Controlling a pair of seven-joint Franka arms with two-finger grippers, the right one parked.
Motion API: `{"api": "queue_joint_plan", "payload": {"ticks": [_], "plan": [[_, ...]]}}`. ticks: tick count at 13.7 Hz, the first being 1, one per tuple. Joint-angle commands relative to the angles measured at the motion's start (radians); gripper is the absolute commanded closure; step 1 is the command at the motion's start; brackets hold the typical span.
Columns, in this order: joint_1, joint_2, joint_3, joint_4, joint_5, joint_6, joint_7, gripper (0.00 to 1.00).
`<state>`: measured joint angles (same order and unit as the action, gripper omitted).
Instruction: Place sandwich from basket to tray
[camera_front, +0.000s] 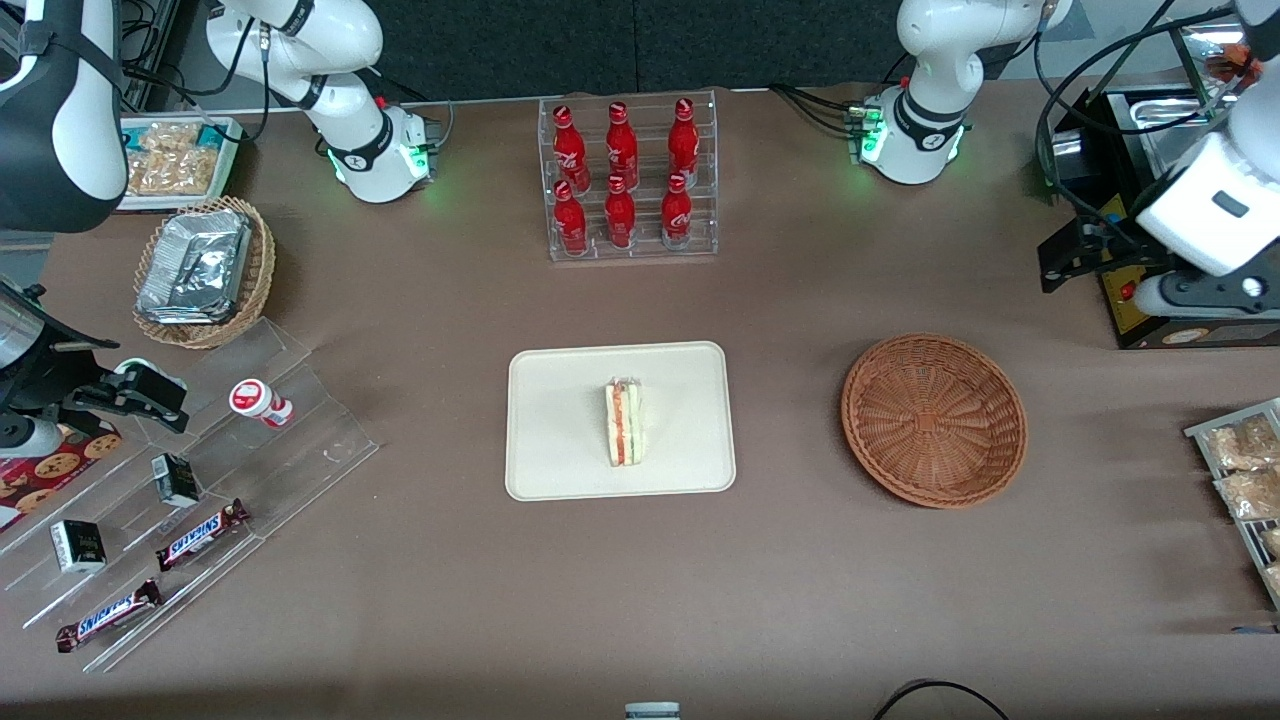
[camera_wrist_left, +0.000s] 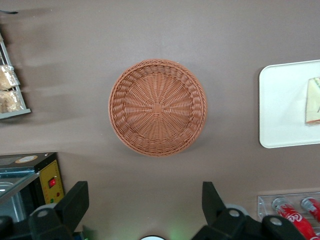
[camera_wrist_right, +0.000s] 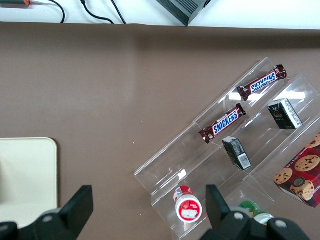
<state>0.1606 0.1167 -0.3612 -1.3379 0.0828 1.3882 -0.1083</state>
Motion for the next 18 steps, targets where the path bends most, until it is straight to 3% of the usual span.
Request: {"api": "queue_joint_plan", "payload": {"ticks": [1, 12, 16, 18], "plan": [[-0.117, 0.011, 0.118, 0.020, 0.020, -0.021, -0.002, 0.00], [-0.098, 0.008, 0.145, -0.006, -0.029, -0.021, 0.010, 0.00], [-0.062, -0.011, 0.145, -0.061, -0.029, -0.012, 0.015, 0.00], [-0.043, -0.086, 0.145, -0.169, -0.031, 0.058, 0.015, 0.00]]}}
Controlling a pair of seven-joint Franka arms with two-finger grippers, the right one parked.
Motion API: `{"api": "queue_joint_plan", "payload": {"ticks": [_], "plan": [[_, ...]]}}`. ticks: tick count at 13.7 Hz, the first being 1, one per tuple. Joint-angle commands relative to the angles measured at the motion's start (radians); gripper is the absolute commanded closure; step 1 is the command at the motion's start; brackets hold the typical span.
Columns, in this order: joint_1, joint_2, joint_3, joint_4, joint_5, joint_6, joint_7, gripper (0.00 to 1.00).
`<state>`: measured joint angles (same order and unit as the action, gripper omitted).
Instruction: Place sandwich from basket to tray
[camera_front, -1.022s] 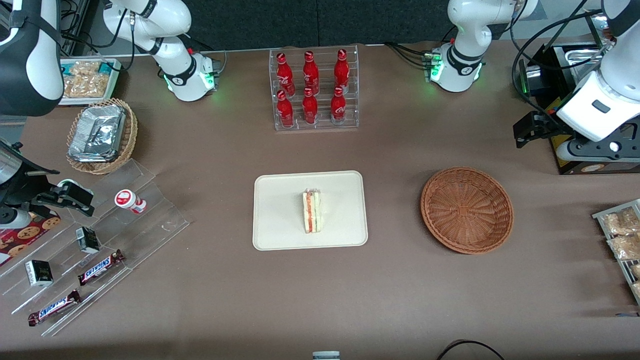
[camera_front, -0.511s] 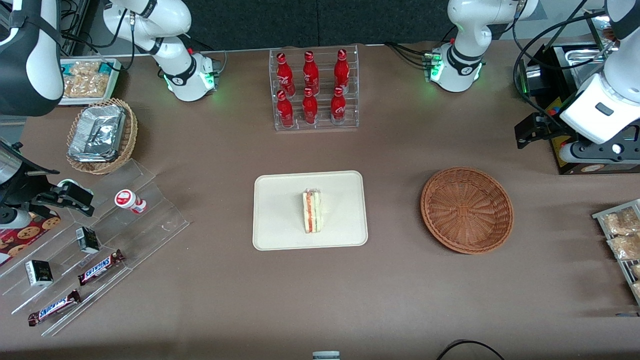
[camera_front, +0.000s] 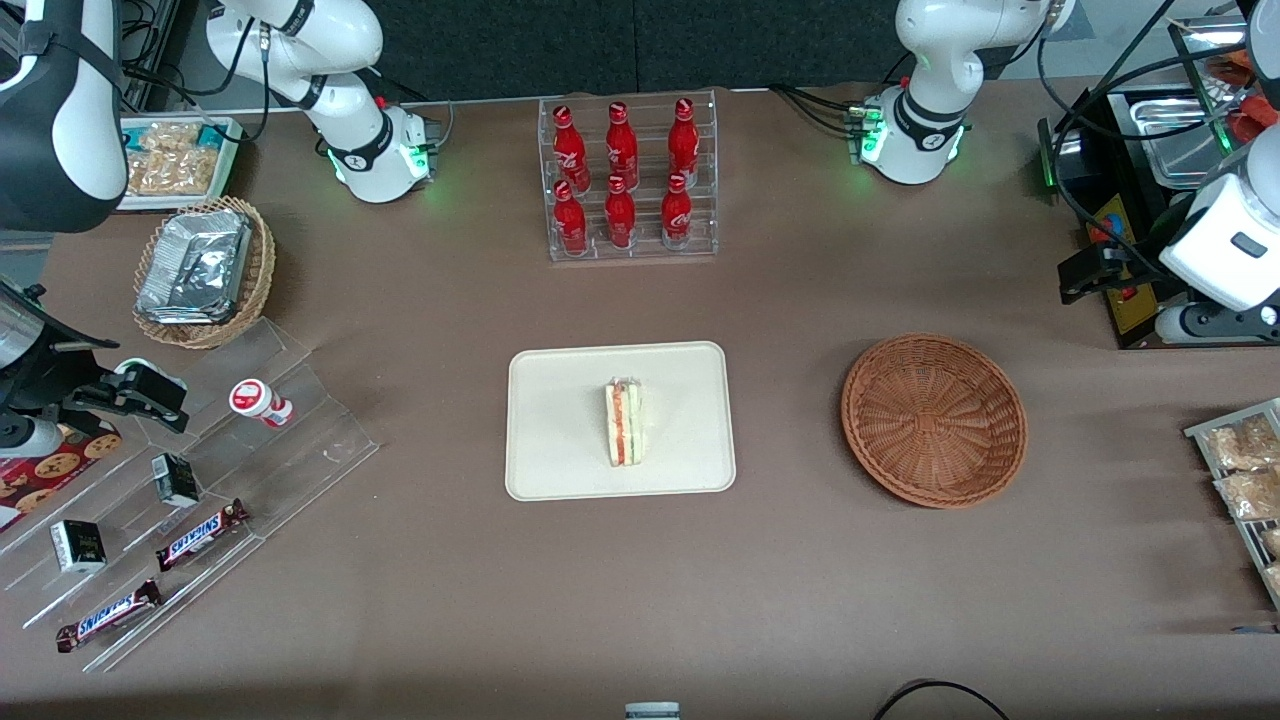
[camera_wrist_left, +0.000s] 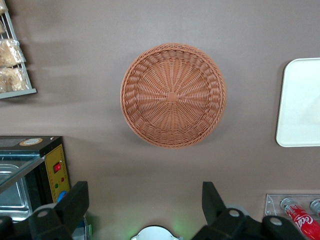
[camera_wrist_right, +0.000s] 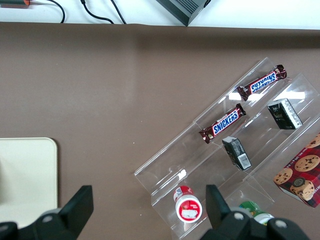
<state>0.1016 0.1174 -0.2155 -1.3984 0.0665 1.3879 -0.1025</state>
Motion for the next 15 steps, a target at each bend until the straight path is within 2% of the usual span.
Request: {"api": "queue_joint_plan", "payload": {"ticks": [1, 9, 11, 15], "plan": [[0.016, -0.135, -0.001, -0.172, -0.014, 0.103, 0.009, 0.00], [0.013, -0.143, -0.004, -0.162, -0.027, 0.092, 0.012, 0.00], [0.015, -0.145, -0.004, -0.157, -0.027, 0.091, 0.094, 0.00], [0.015, -0.143, -0.004, -0.157, -0.034, 0.083, 0.058, 0.00]]}}
